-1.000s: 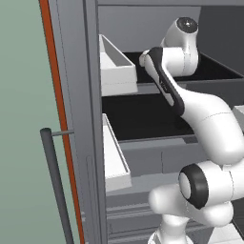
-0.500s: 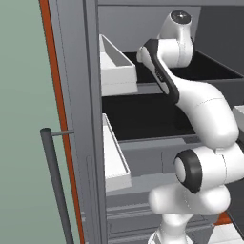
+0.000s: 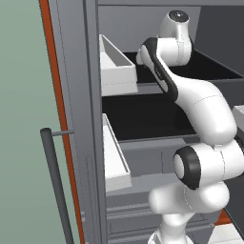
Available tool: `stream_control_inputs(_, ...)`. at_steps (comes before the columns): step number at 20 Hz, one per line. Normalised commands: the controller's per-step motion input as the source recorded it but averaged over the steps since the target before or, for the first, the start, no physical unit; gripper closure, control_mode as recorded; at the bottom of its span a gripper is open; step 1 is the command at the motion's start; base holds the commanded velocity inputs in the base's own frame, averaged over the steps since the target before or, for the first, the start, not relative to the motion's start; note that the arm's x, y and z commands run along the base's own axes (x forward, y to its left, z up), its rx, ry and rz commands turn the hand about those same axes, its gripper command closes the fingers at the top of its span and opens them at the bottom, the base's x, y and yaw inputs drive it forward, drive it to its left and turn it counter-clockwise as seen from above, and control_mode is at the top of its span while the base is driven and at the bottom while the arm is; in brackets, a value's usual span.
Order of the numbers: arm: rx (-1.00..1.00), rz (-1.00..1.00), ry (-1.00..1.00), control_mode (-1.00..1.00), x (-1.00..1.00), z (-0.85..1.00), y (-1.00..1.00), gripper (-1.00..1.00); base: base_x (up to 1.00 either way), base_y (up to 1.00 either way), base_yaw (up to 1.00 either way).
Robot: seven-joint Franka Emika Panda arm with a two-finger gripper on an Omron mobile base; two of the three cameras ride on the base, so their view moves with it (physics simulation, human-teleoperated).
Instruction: Retrieve a lemon from the fridge and place it on the cutting board with the fish.
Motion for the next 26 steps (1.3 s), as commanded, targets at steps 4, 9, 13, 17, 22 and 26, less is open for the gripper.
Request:
stream_control_inputs(4,0.0,0.0,0.05,-1.0,0.04,-0.17,-0.01,-1.0,0.0,0.0,0.0)
stream_control_inputs(9,0.0,0.0,0.05,-1.0,0.01,-0.33,-0.08,-1.0,0.0,0.0,0.0)
stream_control_inputs(13,0.0,0.0,0.04,-1.0,0.0,-0.13,-0.01,-1.0,0.0,0.0,0.0)
stream_control_inputs(17,0.0,0.0,0.03,-1.0,0.0,-0.12,0.0,-1.0,0.0,0.0,0.0)
stream_control_inputs(22,0.0,0.0,0.01,-1.0,0.0,-0.17,0.0,1.0,0.0,0.0,0.0)
stream_control_inputs(26,0.01,0.0,0.01,-1.0,0.0,-0.26,0.0,1.0,0.0,0.0,0.0)
